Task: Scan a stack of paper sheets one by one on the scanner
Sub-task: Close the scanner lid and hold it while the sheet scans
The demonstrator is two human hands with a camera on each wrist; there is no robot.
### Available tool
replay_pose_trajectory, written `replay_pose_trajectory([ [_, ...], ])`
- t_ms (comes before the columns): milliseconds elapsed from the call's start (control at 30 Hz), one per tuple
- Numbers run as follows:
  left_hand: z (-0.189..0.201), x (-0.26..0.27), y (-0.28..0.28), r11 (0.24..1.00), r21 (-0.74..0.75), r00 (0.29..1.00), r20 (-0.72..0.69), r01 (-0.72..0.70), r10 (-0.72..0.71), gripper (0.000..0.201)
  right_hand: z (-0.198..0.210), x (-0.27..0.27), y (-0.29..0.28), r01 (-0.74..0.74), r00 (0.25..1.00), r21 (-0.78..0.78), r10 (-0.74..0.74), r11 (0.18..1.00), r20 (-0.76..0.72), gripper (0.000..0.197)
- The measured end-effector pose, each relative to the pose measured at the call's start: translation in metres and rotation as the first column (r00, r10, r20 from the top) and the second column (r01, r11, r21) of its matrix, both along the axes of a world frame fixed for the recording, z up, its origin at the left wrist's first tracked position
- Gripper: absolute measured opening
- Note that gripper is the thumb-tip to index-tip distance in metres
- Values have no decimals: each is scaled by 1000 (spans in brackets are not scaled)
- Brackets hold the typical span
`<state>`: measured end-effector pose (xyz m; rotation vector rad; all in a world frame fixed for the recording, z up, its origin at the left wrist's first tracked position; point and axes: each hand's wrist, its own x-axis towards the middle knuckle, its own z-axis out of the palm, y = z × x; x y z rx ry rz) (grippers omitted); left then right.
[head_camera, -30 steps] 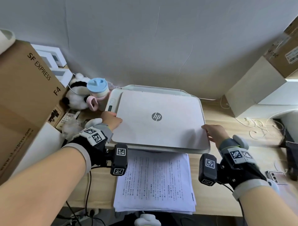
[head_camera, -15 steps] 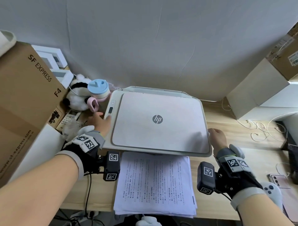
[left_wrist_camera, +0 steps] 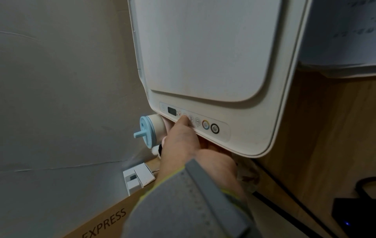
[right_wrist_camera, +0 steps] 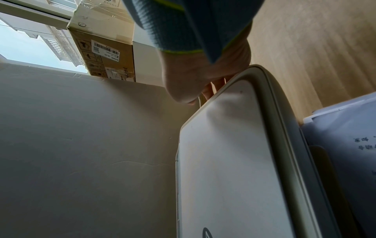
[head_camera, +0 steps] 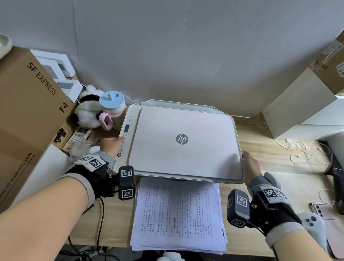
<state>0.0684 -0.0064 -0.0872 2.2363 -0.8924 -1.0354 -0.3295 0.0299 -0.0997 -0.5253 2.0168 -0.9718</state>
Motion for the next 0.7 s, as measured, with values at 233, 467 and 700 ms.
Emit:
replay_pose_trajectory([
  [233, 5, -3, 1, 999, -15, 999, 27, 41, -41, 43, 0, 2, 1, 17, 1000, -3, -17, 1000, -2, 28],
  [467, -1, 10, -8, 999, 48, 1000, -9, 6, -6, 27, 11, 5, 5, 20, 998, -37, -18, 999, 60, 32],
  [700, -20, 19, -3, 998, 47, 999, 5, -45, 45, 42, 11, 3, 13, 62, 990, -79, -52, 995, 128, 24],
])
